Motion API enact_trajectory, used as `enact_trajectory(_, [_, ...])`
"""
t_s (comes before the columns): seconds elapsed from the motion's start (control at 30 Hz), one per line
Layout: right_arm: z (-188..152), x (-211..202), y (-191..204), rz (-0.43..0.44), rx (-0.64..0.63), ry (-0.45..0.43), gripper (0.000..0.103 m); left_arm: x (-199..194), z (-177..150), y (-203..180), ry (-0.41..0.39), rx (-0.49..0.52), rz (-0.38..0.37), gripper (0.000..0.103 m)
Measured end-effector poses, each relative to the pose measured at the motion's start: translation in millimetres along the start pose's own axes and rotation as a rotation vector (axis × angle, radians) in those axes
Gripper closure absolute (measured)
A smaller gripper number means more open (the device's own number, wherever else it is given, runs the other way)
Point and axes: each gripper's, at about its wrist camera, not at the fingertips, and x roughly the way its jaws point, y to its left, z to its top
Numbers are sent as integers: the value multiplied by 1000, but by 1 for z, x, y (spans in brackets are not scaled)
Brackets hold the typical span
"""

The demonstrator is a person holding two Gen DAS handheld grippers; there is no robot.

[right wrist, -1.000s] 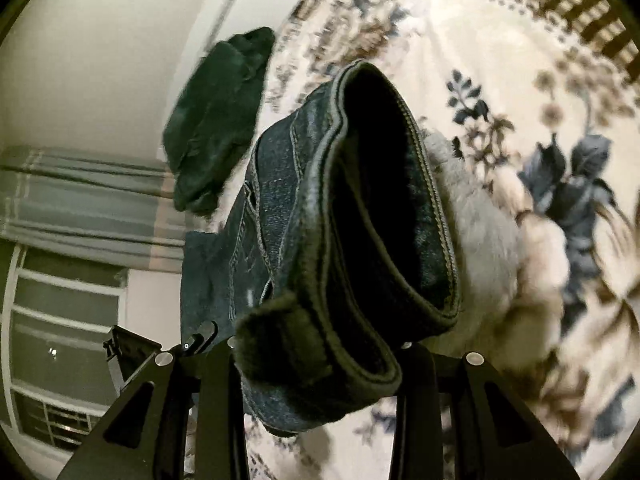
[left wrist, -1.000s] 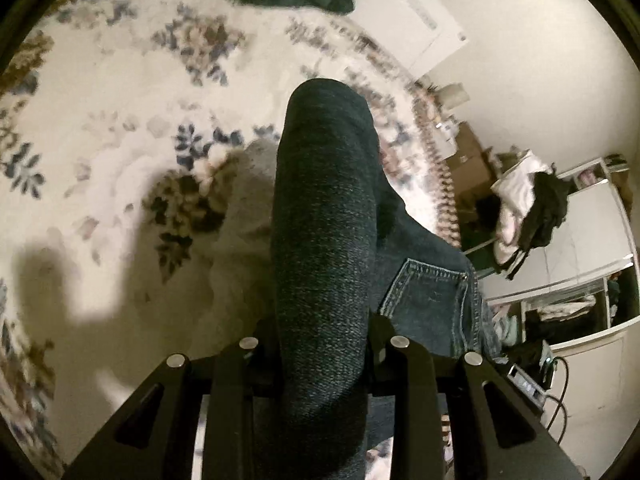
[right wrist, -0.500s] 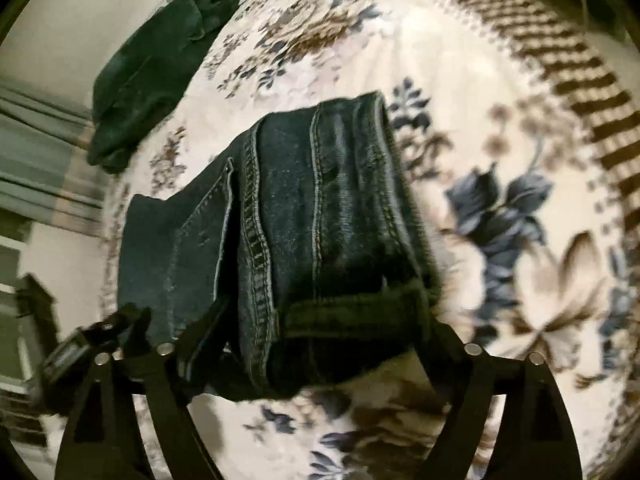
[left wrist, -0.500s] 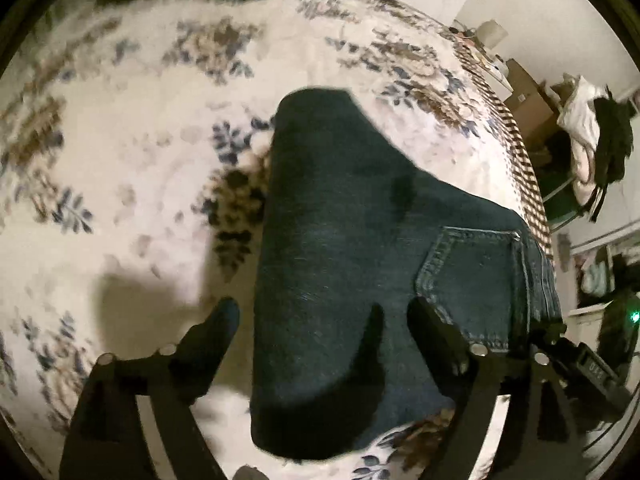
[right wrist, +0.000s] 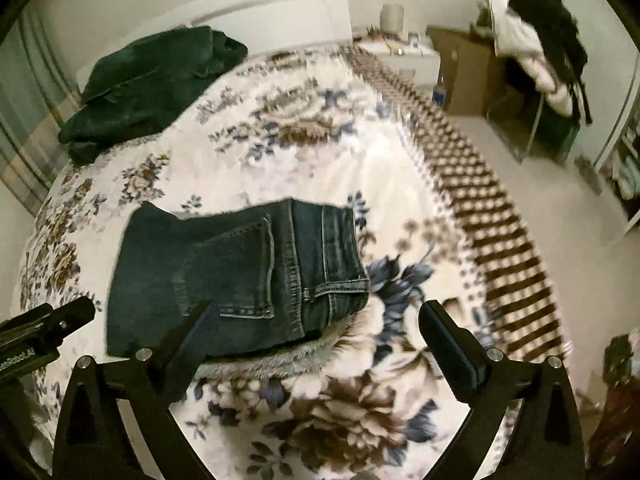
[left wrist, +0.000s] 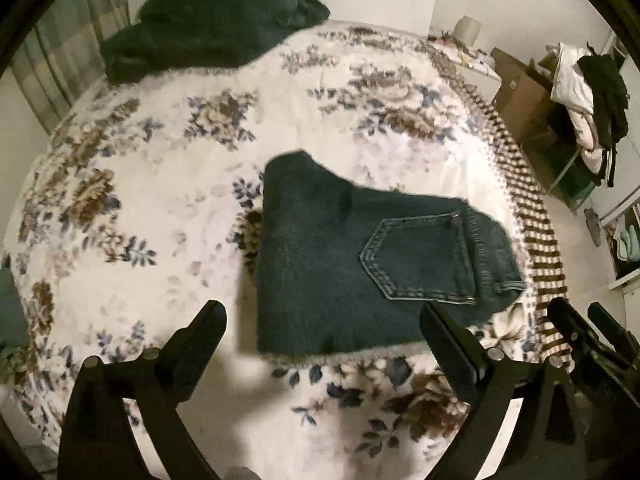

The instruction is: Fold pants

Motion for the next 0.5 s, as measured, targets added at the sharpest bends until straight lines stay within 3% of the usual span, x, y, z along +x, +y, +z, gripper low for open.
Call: enact_trajectory(0.5, [-9,-284,2,28,-91,-153,1,-244,-57,-49,-191,11,46,4])
